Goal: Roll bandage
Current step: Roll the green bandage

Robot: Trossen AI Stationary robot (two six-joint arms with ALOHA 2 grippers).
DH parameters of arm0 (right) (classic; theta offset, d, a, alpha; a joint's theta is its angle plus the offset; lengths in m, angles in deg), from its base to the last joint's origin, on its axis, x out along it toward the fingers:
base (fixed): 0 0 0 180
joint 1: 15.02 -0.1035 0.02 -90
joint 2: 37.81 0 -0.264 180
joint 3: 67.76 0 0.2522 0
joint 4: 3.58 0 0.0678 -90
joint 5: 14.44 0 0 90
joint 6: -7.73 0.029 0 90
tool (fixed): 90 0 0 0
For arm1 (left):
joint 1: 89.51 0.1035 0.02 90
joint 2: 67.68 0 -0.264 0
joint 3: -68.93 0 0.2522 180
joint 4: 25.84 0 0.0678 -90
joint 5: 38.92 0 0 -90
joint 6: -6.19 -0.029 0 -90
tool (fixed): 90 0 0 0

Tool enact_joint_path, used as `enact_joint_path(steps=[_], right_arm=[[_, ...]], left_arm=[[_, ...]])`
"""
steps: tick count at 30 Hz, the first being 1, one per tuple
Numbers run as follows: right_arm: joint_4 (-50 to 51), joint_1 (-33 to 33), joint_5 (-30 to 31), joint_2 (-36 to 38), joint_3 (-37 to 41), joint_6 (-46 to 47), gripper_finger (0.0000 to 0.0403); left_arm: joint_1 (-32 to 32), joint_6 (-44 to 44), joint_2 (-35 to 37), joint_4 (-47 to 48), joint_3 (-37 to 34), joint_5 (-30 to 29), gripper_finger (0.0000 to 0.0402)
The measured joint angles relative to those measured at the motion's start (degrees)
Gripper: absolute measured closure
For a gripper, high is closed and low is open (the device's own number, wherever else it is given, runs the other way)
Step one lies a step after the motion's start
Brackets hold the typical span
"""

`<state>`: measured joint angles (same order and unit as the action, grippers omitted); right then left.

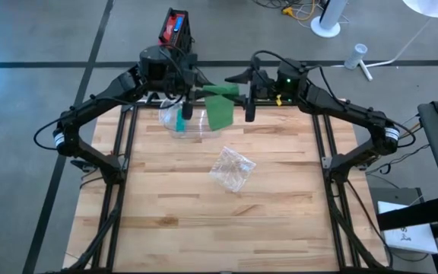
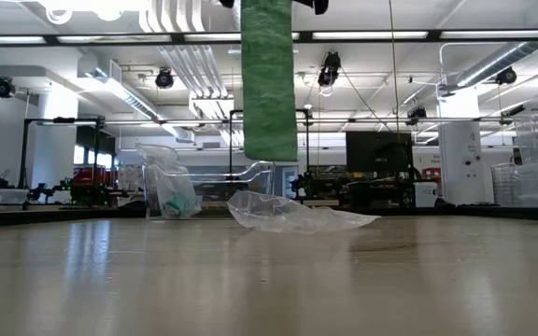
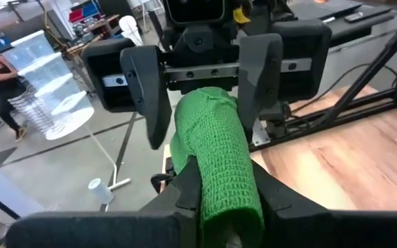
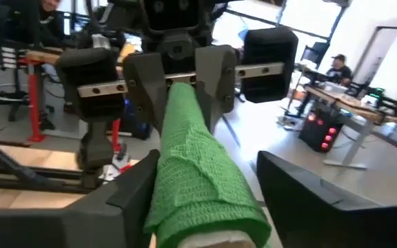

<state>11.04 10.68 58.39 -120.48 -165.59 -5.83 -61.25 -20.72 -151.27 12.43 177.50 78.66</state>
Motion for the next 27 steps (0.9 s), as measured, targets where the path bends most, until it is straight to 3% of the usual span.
enact_joint_path(steps=[5,12,15,22,27], right_arm=[[1.5,0.7,-6.2,0.0,0.0,-1.5,0.0228],[2.0,0.7,-7.3,0.1,-0.1,-6.3,0.0320],[2.0,0.7,-7.3,0.4,-0.1,-8.8,0.0359],[1.2,0.7,-4.8,0.9,-0.1,-18.7,0.0360],[-0.1,-0.2,-1.8,0.9,-0.1,-28.7,0.0360]], left_arm=[[-0.2,-0.5,0.0,0.2,0.0,0.9,0.0355],[-0.4,2.7,0.0,0.2,0.0,2.7,0.0349],[-0.5,5.3,0.0,0.7,0.0,2.9,0.0290],[-0.5,14.0,0.4,0.5,0.0,0.7,0.0126],[-0.3,26.1,0.4,-1.4,0.0,-0.6,0.0069]])
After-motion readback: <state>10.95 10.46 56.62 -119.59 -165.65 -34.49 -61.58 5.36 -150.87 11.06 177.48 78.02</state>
